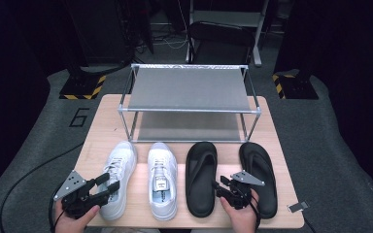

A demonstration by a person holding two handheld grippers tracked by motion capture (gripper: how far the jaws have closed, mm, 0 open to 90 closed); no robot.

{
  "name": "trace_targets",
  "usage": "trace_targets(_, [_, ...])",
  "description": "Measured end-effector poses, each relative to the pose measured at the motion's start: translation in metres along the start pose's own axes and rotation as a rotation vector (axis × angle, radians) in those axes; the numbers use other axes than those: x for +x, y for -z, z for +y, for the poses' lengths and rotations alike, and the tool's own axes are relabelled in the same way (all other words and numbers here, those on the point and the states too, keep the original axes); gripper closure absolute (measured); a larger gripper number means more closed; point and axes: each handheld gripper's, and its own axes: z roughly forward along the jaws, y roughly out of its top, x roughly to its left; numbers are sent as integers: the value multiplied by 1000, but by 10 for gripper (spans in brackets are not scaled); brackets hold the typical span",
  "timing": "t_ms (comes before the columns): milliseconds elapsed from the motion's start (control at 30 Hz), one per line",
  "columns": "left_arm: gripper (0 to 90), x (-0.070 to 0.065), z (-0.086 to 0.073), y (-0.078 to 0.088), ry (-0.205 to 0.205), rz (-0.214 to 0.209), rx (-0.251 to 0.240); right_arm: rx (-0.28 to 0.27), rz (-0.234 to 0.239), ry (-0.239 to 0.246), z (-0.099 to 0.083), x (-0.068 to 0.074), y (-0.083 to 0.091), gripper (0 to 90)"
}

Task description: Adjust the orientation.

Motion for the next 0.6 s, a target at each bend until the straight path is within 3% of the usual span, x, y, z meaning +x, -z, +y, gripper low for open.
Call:
trace_targets(233, [452, -1, -2, 6, 5, 31, -18, 34, 20, -55, -9, -4, -4, 552])
trace_targets(433, [451, 1, -3, 10, 11, 33, -14, 63, 30, -49, -15, -1, -5, 667])
trace_targets(600, [450, 2, -2, 10, 5, 34, -11, 60, 31, -51, -14, -3, -5, 685])
